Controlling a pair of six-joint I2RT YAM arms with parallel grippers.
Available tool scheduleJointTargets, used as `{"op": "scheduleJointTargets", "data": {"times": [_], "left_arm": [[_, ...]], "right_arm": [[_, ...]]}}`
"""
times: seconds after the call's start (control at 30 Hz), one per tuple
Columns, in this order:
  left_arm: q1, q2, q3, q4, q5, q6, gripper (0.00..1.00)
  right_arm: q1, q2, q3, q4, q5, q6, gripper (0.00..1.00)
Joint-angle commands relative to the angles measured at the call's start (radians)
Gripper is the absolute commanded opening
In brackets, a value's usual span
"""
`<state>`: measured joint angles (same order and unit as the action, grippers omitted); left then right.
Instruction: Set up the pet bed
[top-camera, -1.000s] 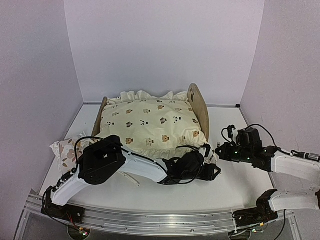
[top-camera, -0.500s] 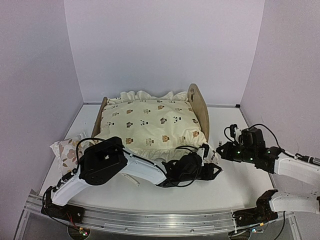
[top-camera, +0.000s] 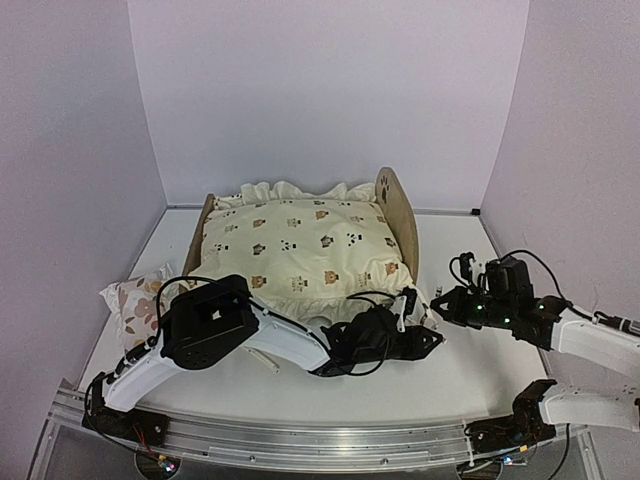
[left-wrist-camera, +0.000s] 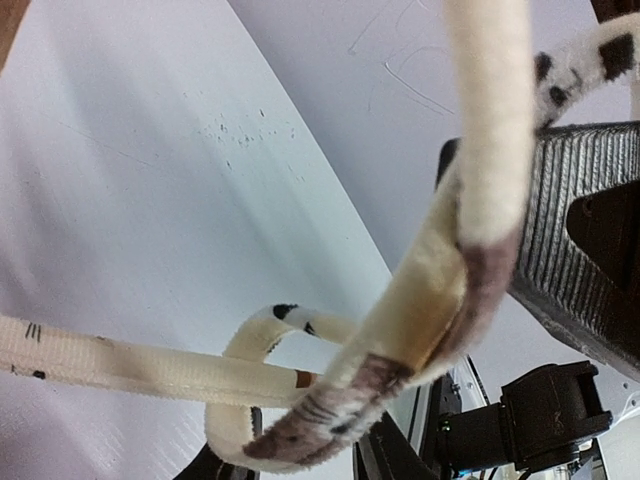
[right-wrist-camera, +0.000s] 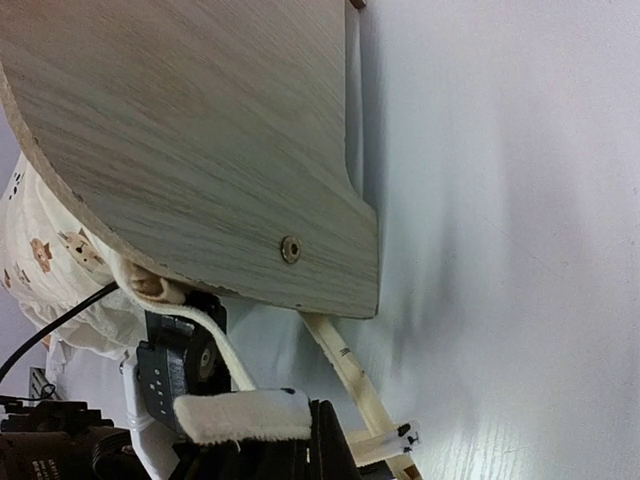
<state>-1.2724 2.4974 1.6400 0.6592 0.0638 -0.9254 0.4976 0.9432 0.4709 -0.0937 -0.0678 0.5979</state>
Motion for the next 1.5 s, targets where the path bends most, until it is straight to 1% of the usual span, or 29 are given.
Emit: {"op": "scheduleJointTargets", "data": {"times": [0.0,0.13,0.23,0.27,0.33,0.43,0.53,0.67,0.73,0.83,0.87,1.1,1.27,1.37,1.47], "left_arm": [[0.040,0.022,-0.032,0.065,0.005,-0.048,0.44],[0.039,0.007,-0.080,0.126,0.016,-0.068,0.53],[0.040,-0.007,-0.111,0.139,0.014,-0.068,0.52],[0.040,-0.010,-0.119,0.143,0.011,-0.070,0.51],[0.040,-0.012,-0.129,0.150,0.005,-0.074,0.45],[0.040,-0.020,-0.143,0.163,-0.006,-0.083,0.42],[0.039,-0.028,-0.153,0.179,-0.010,-0.085,0.35],[0.038,-0.039,-0.163,0.189,-0.014,-0.084,0.20],[0.037,-0.043,-0.169,0.197,-0.013,-0.083,0.15],[0.038,-0.049,-0.180,0.207,-0.011,-0.082,0.03],[0.038,-0.052,-0.185,0.208,-0.012,-0.082,0.01],[0.033,-0.113,-0.269,0.199,-0.002,-0.073,0.00],[0.020,-0.182,-0.348,0.137,0.002,-0.038,0.00],[0.011,-0.217,-0.404,0.117,-0.018,-0.027,0.00],[0.000,-0.241,-0.428,0.079,-0.040,-0.005,0.00]], "right_arm": [[-0.004,-0.009,0.008,-0.006,-0.063,0.049,0.00],[-0.004,-0.032,0.005,-0.023,-0.073,0.070,0.00],[-0.003,-0.050,0.013,-0.050,-0.086,0.086,0.00],[-0.004,-0.053,0.016,-0.055,-0.095,0.094,0.00],[-0.003,-0.055,0.020,-0.058,-0.117,0.110,0.00],[-0.003,-0.053,0.016,-0.060,-0.133,0.122,0.00],[-0.003,-0.046,0.009,-0.058,-0.136,0.126,0.00],[-0.003,-0.038,0.004,-0.058,-0.139,0.127,0.00],[-0.003,-0.037,0.002,-0.057,-0.137,0.125,0.00],[-0.003,-0.035,-0.001,-0.057,-0.134,0.123,0.00],[-0.003,-0.036,-0.001,-0.057,-0.131,0.122,0.00],[-0.004,-0.050,0.019,-0.058,-0.067,0.066,0.00],[-0.004,-0.064,0.049,-0.060,0.042,-0.013,0.00],[-0.004,-0.045,0.079,-0.060,0.097,-0.053,0.00],[-0.004,-0.012,0.117,-0.059,0.124,-0.078,0.00]]}}
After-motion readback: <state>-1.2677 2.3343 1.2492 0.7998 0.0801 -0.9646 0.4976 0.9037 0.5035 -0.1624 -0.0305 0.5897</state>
